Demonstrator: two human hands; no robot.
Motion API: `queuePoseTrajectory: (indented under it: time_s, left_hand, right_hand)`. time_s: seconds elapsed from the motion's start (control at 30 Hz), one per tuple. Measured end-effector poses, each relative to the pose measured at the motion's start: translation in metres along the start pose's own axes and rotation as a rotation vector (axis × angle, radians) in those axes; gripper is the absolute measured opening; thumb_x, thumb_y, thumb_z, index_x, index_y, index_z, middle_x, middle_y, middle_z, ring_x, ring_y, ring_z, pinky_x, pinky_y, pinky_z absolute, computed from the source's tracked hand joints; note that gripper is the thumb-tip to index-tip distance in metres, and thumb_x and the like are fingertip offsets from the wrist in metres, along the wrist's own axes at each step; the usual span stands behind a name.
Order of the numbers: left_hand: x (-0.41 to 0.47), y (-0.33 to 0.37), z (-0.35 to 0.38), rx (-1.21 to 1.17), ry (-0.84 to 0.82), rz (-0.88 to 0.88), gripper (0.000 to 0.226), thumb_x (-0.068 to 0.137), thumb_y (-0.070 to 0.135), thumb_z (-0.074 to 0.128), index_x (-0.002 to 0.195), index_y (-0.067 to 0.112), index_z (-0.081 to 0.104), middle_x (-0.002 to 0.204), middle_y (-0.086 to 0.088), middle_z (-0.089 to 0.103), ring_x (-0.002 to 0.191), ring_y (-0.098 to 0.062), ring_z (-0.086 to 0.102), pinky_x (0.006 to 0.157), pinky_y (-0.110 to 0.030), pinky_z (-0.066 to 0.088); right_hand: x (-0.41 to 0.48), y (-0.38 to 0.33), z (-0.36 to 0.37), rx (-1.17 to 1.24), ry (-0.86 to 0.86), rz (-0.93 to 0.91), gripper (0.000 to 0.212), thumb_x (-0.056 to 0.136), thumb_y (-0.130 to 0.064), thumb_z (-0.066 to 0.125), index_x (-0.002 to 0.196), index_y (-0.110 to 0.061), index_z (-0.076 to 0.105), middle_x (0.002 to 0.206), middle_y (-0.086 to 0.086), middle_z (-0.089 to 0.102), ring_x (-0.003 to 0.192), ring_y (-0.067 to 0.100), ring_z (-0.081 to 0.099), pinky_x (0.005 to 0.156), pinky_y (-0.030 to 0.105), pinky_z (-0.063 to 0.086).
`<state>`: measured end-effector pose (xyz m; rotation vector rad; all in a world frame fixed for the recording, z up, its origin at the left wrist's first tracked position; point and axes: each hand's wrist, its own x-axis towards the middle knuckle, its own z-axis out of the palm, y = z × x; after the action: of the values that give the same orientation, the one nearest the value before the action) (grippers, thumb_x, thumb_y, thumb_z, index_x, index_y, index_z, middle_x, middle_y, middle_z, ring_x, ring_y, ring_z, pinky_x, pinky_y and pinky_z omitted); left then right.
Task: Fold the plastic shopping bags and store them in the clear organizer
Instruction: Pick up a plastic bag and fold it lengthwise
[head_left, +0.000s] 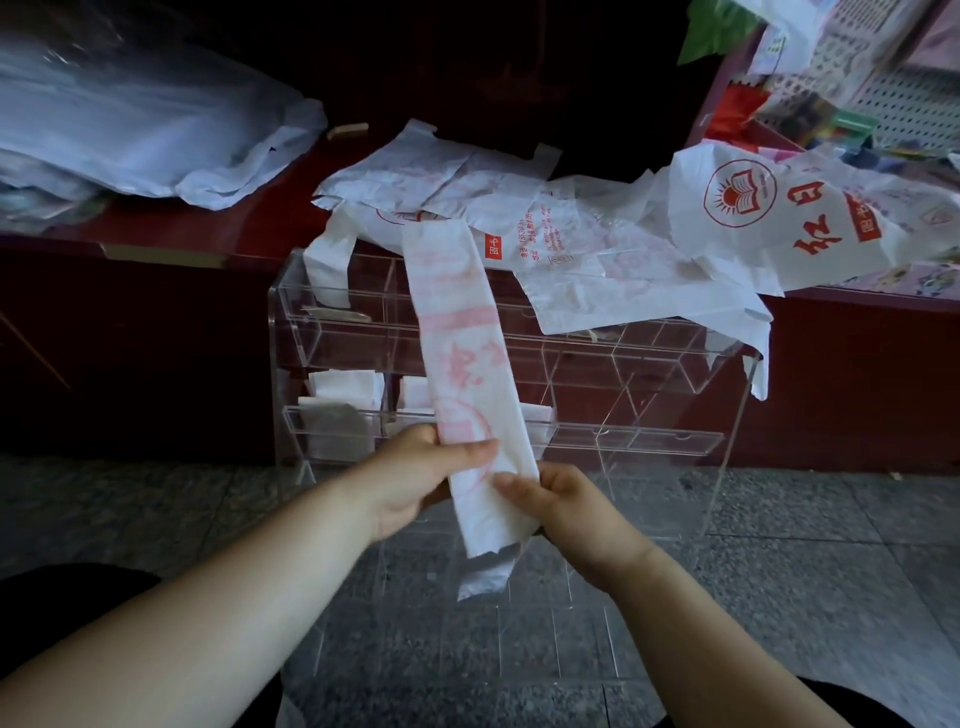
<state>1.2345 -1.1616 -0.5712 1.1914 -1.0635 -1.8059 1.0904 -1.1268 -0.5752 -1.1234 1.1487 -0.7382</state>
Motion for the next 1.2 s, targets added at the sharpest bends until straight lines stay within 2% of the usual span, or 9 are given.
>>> queuePoseTrajectory:
  time_s: [0.13, 0.33, 0.53, 0.7, 0.8, 0.93, 1.03, 1.13, 1.2]
  left_hand:
    - [0.006, -0.003, -0.002, 0.072, 0.097, 0.072, 0.014, 0.083, 0.002, 0.06, 0.074, 0.012, 0.062, 0.056, 0.011, 0.068, 0.057, 0.002, 0.064, 0.055, -0.008, 0.048]
    - [0.015, 0.007, -0.016, -0.014, 0.295, 0.094, 0.012, 0.086, 0.008, 0.059, 0.076, 0.014, 0.061, 0.069, 0.005, 0.066, 0.068, -0.006, 0.061, 0.06, -0.015, 0.049]
    - [0.013, 0.002, -0.014, 0.04, 0.137, -0.019, 0.013, 0.078, 0.0, 0.064, 0.083, 0.012, 0.062, 0.08, 0.0, 0.067, 0.078, -0.015, 0.062, 0.072, -0.024, 0.049]
    - [0.017, 0.002, -0.021, 0.161, 0.261, 0.037, 0.017, 0.075, -0.001, 0.069, 0.082, 0.013, 0.061, 0.086, -0.002, 0.065, 0.087, -0.019, 0.062, 0.082, -0.031, 0.048]
    - [0.017, 0.0, -0.022, 0.267, 0.279, 0.071, 0.017, 0.075, 0.004, 0.07, 0.08, 0.015, 0.059, 0.085, 0.0, 0.063, 0.085, -0.017, 0.061, 0.081, -0.029, 0.048]
    - [0.011, -0.002, -0.021, 0.313, 0.094, 0.03, 0.017, 0.078, 0.006, 0.068, 0.091, 0.015, 0.061, 0.097, -0.002, 0.066, 0.095, -0.017, 0.061, 0.091, -0.03, 0.047]
    - [0.006, -0.002, -0.022, 0.314, 0.0, 0.006, 0.024, 0.075, -0.006, 0.066, 0.084, 0.016, 0.061, 0.087, 0.002, 0.066, 0.082, -0.01, 0.062, 0.077, -0.019, 0.05]
    - [0.001, -0.002, -0.022, 0.367, 0.008, 0.007, 0.021, 0.073, -0.009, 0.067, 0.078, 0.011, 0.063, 0.075, -0.002, 0.067, 0.066, -0.01, 0.064, 0.058, -0.017, 0.054]
    - [-0.002, -0.003, -0.022, 0.387, -0.046, 0.008, 0.02, 0.071, -0.011, 0.067, 0.072, 0.009, 0.065, 0.062, -0.001, 0.066, 0.054, -0.007, 0.062, 0.051, -0.018, 0.05]
  right_hand:
    - [-0.001, 0.002, 0.001, -0.029, -0.013, 0.047, 0.017, 0.092, -0.014, 0.049, 0.084, -0.014, 0.064, 0.077, -0.002, 0.067, 0.07, 0.01, 0.063, 0.066, 0.022, 0.052]
    - [-0.002, 0.005, 0.004, -0.105, -0.07, 0.076, 0.022, 0.089, -0.009, 0.056, 0.067, -0.013, 0.06, 0.062, -0.008, 0.062, 0.059, 0.003, 0.059, 0.059, 0.016, 0.049]
    - [0.001, 0.005, 0.0, -0.087, -0.014, 0.076, 0.017, 0.09, -0.014, 0.053, 0.08, -0.007, 0.065, 0.068, 0.001, 0.062, 0.057, 0.009, 0.057, 0.053, 0.019, 0.046]
    - [-0.006, -0.002, -0.005, -0.136, -0.127, 0.137, 0.026, 0.092, -0.012, 0.051, 0.065, -0.01, 0.055, 0.049, -0.006, 0.058, 0.043, 0.005, 0.053, 0.043, 0.018, 0.041]
    - [-0.008, -0.005, -0.007, -0.119, -0.143, 0.127, 0.03, 0.091, -0.008, 0.052, 0.061, -0.012, 0.053, 0.045, -0.007, 0.055, 0.04, 0.004, 0.049, 0.041, 0.017, 0.037]
    - [-0.005, -0.004, -0.011, -0.084, -0.077, 0.097, 0.032, 0.087, -0.01, 0.057, 0.056, -0.016, 0.058, 0.051, -0.002, 0.051, 0.045, 0.01, 0.043, 0.044, 0.02, 0.031]
    - [-0.006, -0.004, -0.011, -0.061, -0.065, 0.115, 0.019, 0.076, -0.021, 0.063, 0.058, -0.018, 0.065, 0.064, 0.005, 0.056, 0.059, 0.019, 0.048, 0.052, 0.026, 0.034]
    - [-0.005, -0.005, -0.012, 0.079, -0.053, 0.104, 0.026, 0.09, -0.007, 0.052, 0.065, -0.008, 0.059, 0.051, -0.004, 0.058, 0.047, 0.008, 0.054, 0.047, 0.017, 0.04]
    - [-0.002, -0.005, -0.01, 0.113, 0.012, 0.078, 0.028, 0.09, -0.005, 0.048, 0.063, -0.008, 0.054, 0.041, -0.01, 0.048, 0.038, 0.003, 0.043, 0.044, 0.016, 0.034]
